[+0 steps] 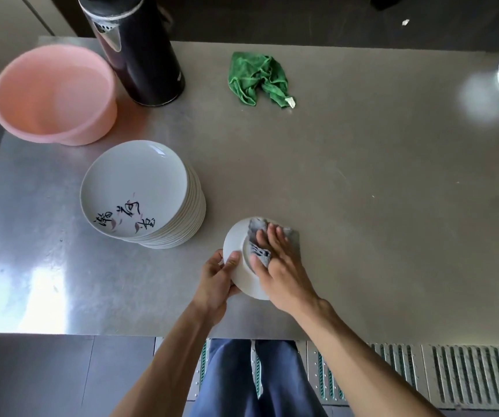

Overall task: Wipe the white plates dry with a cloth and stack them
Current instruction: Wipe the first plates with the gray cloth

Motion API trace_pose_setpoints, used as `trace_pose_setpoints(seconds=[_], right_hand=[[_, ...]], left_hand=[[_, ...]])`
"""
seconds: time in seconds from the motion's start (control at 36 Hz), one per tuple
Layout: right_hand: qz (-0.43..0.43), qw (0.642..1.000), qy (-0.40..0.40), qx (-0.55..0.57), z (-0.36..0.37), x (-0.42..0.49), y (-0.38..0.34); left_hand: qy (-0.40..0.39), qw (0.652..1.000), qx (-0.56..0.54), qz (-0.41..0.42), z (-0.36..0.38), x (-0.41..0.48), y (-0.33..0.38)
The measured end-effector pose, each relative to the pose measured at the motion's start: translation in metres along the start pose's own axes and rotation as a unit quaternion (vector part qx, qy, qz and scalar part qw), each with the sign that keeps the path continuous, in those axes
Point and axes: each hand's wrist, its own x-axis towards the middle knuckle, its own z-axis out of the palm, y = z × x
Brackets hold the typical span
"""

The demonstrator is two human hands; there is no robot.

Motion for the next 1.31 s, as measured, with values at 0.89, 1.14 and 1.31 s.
trace_pose_setpoints(seconds=[0.89,1.14,1.31], right_hand=[[-0.127,0.99,-0.056,0.005,-0.014,-0.003,-0.023],[-0.091,0.994,-0.061,-0.002,-0.025,0.007,-0.032],[0.001,0.998,-0.054,0.039,-0.026,0.013,-0.04]], left_hand=[[-0.035,0.995,0.079,0.05,-0.003,-0.022,0.011],[-0.023,0.995,0.089,0.048,0.002,-0.03,0.025],[-0.003,0.995,0.091,0.037,-0.001,-0.035,0.027]])
